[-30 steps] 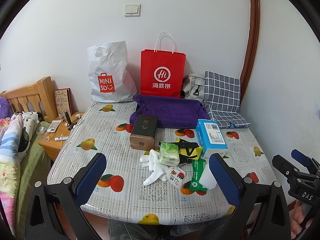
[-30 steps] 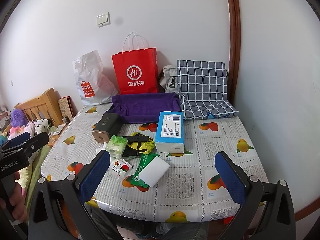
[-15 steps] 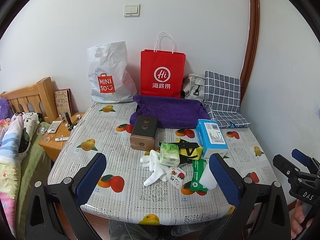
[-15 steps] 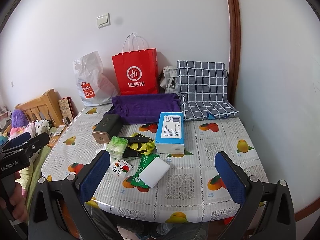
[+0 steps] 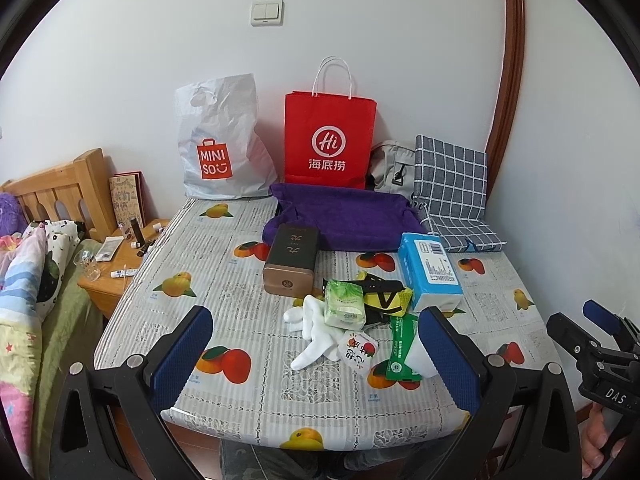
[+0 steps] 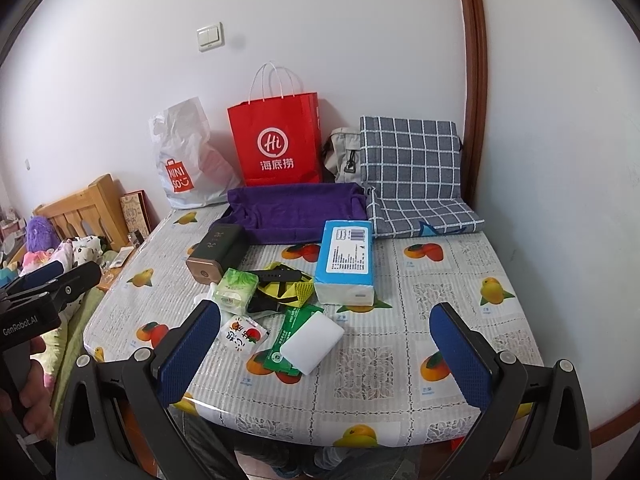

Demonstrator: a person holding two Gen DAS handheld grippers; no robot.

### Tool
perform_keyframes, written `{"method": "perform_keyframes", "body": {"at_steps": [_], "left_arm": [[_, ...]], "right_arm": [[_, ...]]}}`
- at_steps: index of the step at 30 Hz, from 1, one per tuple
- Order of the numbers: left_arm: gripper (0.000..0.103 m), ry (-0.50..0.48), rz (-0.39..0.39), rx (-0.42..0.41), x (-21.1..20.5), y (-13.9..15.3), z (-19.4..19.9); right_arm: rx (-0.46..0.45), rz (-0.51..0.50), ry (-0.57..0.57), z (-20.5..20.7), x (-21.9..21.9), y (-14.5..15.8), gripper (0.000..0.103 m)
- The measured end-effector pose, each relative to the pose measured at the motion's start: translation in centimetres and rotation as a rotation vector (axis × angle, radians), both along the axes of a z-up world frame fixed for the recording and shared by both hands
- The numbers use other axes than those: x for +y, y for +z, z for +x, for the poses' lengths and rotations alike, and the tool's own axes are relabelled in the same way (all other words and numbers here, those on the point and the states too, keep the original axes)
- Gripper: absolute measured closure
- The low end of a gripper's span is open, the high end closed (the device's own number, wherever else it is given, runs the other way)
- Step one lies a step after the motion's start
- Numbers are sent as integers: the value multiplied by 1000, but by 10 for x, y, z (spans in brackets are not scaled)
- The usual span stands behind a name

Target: Organize soft objects

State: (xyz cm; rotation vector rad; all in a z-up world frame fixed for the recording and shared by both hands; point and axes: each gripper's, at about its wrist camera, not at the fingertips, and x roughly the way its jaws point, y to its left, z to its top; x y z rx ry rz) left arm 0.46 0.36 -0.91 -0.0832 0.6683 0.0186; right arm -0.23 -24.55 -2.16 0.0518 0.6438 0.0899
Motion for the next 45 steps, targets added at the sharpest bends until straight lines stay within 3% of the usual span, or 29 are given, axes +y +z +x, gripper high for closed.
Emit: {"method": "perform_keyframes", "body": {"at_steps": [8, 26, 33, 40, 45], "left_arm": [[0, -15, -14, 75, 3, -33, 27], [1, -40, -9, 259, -3, -123, 85], [1, -62, -11, 291, -5, -138, 101], [1, -53, -30, 284, -3, -141, 112], [1, -62, -37, 272, -7, -142, 122]], "right_arm": [[57, -21, 16, 20, -4, -32, 0], [230, -52, 182, 83, 12, -154, 0], [267, -9, 210, 104, 16, -188, 0], [239, 3, 228, 121, 26, -202, 0], [229, 6, 234, 129, 27, -207, 7]]}}
